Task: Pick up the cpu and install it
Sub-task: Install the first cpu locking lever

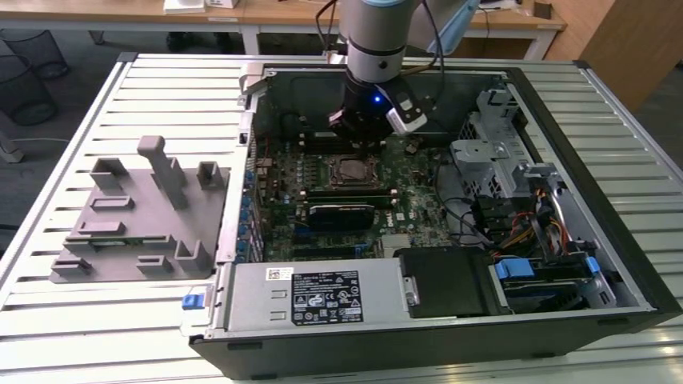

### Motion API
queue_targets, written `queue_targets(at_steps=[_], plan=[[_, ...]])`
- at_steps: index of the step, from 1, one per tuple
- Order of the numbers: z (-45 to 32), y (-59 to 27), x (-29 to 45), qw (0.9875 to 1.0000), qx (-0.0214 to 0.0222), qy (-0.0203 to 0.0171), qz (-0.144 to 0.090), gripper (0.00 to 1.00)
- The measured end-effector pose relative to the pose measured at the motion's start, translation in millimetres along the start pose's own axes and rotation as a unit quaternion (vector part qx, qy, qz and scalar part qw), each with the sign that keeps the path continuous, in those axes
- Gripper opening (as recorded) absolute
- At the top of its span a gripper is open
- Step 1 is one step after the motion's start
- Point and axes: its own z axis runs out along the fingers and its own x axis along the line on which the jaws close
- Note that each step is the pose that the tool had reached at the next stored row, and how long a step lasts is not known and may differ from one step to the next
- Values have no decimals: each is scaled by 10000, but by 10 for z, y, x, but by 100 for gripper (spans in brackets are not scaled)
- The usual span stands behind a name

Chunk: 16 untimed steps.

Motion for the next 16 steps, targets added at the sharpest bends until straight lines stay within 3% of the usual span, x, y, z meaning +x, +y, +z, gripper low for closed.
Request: queue_targets(at_steps=[11, 16], plan=[[-26, 3, -2, 10000, 20, -1, -1, 11], [0, 0, -1, 9998, 210, 21, -1, 11]])
